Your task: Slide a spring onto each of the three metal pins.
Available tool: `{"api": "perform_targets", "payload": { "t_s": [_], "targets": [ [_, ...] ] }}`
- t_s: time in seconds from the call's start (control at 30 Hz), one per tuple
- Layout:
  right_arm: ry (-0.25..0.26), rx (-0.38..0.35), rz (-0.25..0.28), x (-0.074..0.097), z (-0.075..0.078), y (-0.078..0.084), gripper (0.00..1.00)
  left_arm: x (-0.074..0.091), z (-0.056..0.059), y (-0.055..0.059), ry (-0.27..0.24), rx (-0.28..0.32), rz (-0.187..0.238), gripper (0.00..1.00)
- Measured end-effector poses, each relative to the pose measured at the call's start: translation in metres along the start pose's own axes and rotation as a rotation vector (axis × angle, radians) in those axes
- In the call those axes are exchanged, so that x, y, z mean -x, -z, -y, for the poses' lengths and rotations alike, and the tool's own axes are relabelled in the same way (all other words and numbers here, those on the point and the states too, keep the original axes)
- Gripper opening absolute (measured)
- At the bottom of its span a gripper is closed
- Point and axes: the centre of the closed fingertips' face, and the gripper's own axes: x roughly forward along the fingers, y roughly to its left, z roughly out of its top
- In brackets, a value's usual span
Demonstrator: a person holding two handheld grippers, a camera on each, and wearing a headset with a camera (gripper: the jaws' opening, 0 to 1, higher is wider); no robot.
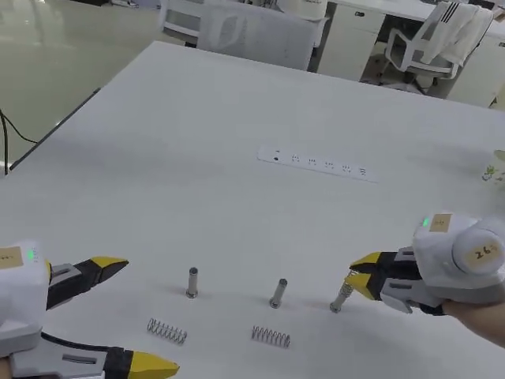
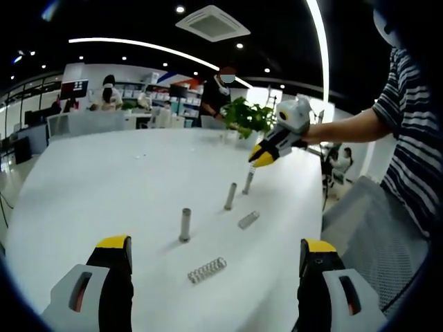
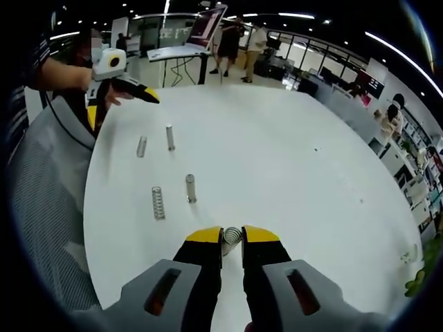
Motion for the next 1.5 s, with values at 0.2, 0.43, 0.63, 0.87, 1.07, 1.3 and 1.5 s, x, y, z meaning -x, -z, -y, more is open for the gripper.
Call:
{"api": "perform_targets", "payload": {
  "t_s": [0.2,0.43,0.63,0.87,1.07,1.3,1.5],
  "targets": [
    [-0.011,-0.023,-0.037,-0.013,-0.006,0.014,0.08,-0.001,0.001,0.0,-0.001,0.0,-0.001,0.98],
    [-0.01,-0.041,-0.054,-0.021,-0.009,0.026,0.08,-0.001,0.0,-0.001,-0.008,0.005,0.005,0.98],
    [-0.007,-0.051,-0.041,-0.021,-0.009,0.024,0.08,0.0,0.001,-0.003,-0.011,0.005,0.007,0.98],
    [-0.018,-0.088,-0.034,-0.019,-0.012,0.022,0.1,0.001,0.001,-0.007,-0.011,-0.001,0.008,0.97],
    [0.001,-0.084,-0.016,-0.013,-0.012,0.016,0.13,0.001,0.004,-0.009,-0.006,-0.009,0.005,0.97],
    [0.014,-0.136,0.076,0.006,-0.014,0.0,0.17,0.001,0.007,-0.012,-0.003,-0.005,0.016,0.97],
    [-0.002,-0.219,0.16,0.023,-0.023,-0.009,0.18,0.002,0.006,-0.012,-0.007,-0.006,0.016,0.97]
  ]
}}
